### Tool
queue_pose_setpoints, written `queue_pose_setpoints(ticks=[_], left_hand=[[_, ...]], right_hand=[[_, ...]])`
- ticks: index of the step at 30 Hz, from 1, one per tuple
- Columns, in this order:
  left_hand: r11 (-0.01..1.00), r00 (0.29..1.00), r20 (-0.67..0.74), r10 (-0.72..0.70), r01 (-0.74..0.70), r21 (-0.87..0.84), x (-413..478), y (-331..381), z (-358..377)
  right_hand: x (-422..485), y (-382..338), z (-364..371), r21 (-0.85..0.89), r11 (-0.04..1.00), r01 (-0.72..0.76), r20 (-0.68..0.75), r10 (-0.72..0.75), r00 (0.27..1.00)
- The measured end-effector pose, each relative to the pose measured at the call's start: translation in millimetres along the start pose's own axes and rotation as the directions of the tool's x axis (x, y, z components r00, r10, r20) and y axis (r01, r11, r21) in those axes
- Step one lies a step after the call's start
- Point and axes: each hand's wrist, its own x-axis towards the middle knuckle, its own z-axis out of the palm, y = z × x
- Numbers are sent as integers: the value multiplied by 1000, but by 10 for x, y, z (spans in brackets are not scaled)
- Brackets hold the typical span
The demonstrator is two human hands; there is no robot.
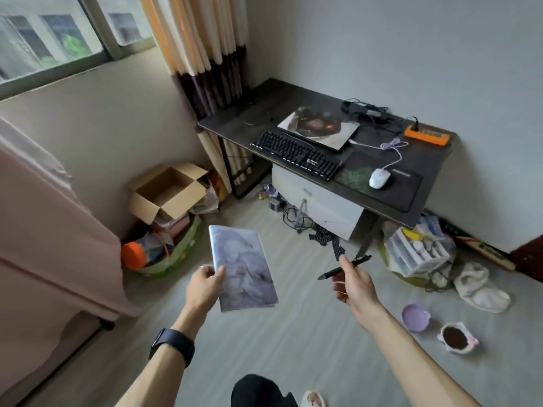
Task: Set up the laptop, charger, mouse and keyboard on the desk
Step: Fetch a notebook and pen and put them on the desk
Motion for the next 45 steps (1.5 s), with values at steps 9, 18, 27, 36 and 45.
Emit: queue_pose_setpoints(ticks=[9,18,27,36,45], left_hand=[[997,999,-10,-37,37,-69,2315,1092,-90],[996,999,-46,-8,12,87,4656,2337,-422],[984,997,46,-64,55,168,6512,3136,-124],[930,968,190,-164,88,356,7763,3696,108],[816,874,423,-237,-57,576,8764,3802,338]], right_hand=[[1984,-1247,1284,-64,998,-3,28,4,1000],[3559,-2453,2585,-5,1000,-2,-21,2,1000],[5091,-3092,3451,-6,1000,-27,-68,27,997],[6140,-3709,4218,9,991,-136,-90,137,987],[6438,-3665,4851,68,971,-231,-219,240,946]])
